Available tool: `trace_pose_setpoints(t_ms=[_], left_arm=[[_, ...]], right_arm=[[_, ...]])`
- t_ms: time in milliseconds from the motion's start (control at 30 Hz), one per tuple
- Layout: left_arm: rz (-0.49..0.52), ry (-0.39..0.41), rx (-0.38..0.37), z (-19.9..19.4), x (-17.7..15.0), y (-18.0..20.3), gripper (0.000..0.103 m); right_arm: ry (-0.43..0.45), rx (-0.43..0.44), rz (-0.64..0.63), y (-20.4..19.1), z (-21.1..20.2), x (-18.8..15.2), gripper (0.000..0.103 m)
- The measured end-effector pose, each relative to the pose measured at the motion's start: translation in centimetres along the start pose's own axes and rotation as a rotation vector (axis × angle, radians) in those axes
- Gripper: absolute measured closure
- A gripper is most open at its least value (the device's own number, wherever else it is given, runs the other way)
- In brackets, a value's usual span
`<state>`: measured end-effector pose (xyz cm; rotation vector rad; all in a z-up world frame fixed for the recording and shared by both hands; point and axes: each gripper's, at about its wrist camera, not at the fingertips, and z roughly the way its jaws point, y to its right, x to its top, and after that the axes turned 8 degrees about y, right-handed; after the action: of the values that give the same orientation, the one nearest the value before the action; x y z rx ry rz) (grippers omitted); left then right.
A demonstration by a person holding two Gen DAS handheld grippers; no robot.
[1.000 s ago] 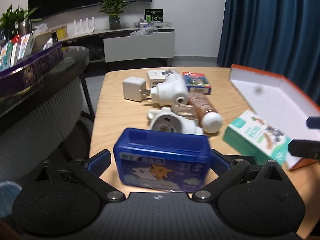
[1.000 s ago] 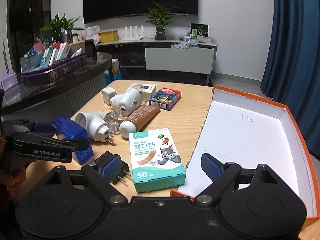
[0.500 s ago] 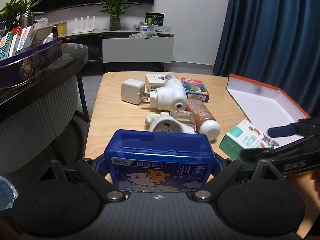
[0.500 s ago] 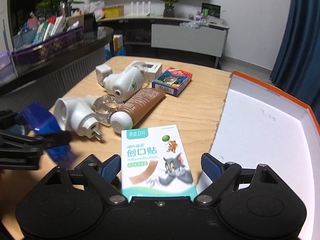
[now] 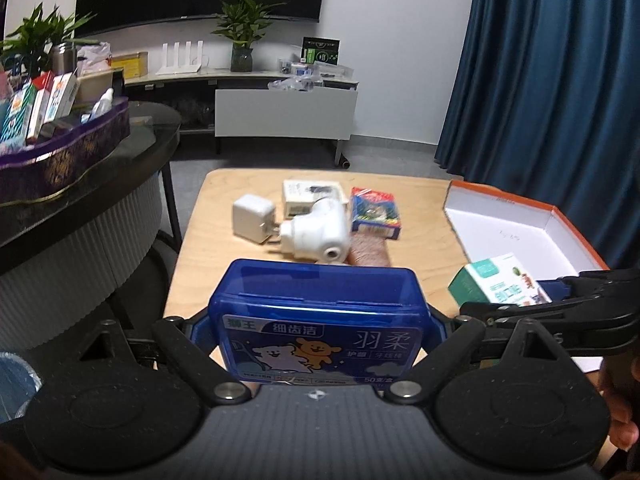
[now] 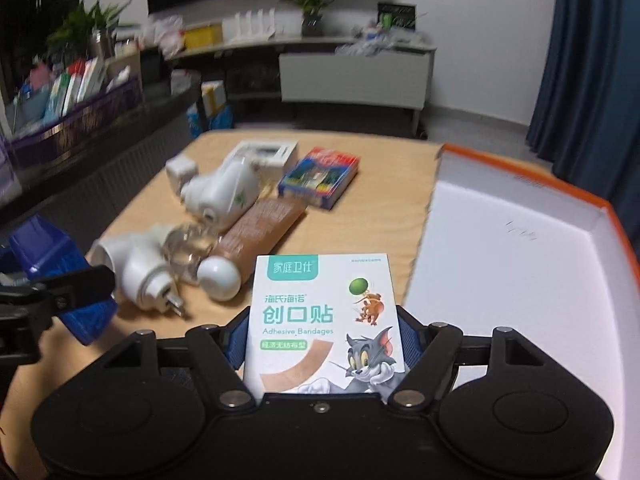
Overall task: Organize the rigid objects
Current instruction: 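Lift both held boxes and carry them toward the orange-rimmed white tray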
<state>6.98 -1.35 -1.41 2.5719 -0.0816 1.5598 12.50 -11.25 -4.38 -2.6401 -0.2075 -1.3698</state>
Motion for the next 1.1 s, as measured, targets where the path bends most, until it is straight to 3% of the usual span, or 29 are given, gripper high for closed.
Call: trace_pose_setpoints(t_ms=[567,833,1100], left_arm=[[0.046,0.05,-0.119,-1.0,4.3,7.3,0.008],[0.052,0.065,-0.173,-0.6,5.6,10.1,0.008],[0.05,0.071,-0.205,-0.9,4.8,11.4,0.008]], right_arm=[[0.265,-0.155,0.117,6.6,-9.7,2.8,0.019],[0.324,-0.209,0.184,9.9,-12.2,2.5,0.019],[0.333,-0.222,0.211,11.2,-12.7,1.6,0.019]])
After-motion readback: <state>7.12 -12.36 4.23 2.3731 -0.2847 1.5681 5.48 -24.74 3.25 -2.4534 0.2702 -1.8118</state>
